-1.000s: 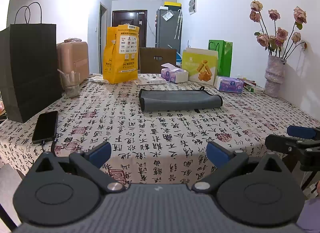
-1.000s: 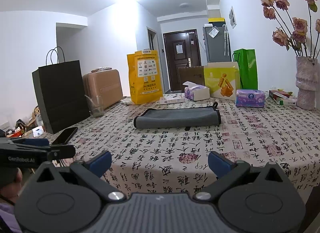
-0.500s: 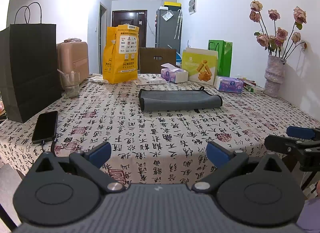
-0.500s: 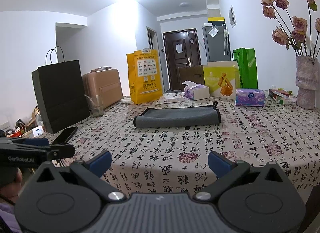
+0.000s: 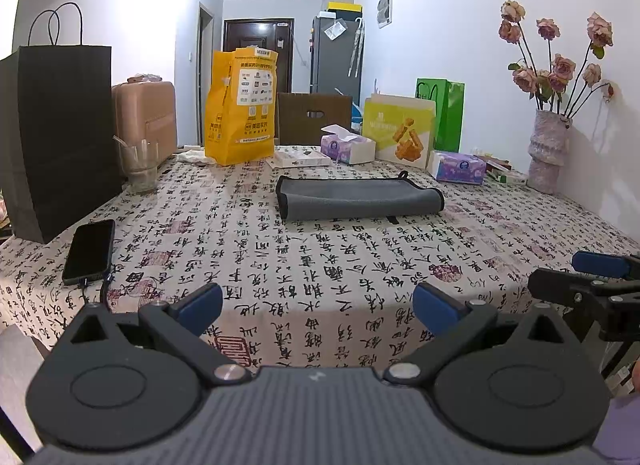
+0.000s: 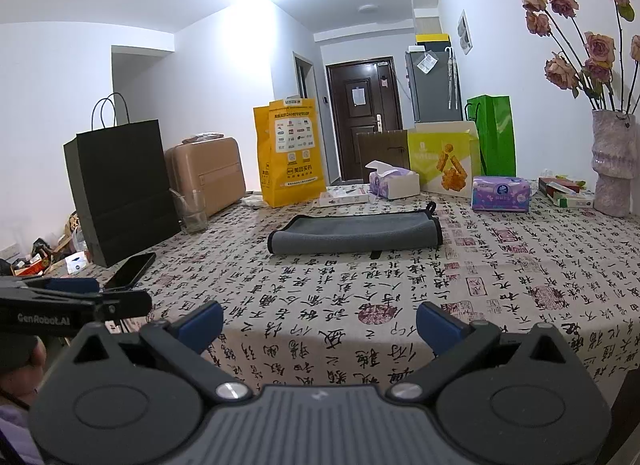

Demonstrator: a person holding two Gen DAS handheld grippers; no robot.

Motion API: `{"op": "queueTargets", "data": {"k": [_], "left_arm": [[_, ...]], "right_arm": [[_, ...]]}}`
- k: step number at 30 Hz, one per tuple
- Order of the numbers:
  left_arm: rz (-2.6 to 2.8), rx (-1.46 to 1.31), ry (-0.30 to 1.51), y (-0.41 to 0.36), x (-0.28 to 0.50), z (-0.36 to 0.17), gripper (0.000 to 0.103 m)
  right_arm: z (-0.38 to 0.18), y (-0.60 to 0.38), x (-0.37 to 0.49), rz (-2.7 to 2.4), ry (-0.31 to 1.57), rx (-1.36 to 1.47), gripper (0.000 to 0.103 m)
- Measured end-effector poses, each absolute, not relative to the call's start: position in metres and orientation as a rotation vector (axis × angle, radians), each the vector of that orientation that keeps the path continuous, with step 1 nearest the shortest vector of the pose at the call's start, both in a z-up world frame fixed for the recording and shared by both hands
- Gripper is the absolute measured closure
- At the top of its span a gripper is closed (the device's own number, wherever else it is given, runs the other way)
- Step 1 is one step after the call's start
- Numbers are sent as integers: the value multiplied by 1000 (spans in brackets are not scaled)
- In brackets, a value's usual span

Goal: Fold towel

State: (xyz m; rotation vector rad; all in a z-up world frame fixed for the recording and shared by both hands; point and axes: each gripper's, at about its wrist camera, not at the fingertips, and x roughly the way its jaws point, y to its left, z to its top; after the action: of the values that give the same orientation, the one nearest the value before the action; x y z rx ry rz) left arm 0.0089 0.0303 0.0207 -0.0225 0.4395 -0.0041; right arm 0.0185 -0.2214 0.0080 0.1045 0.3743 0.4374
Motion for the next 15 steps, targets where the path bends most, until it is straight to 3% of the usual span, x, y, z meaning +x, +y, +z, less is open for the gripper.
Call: {"op": "queueTargets", "data": {"k": [15], "left_arm": [[1, -24, 423, 31, 7, 24, 0]], "right_arm": [[8, -222, 19, 437, 373, 104, 0]]}}
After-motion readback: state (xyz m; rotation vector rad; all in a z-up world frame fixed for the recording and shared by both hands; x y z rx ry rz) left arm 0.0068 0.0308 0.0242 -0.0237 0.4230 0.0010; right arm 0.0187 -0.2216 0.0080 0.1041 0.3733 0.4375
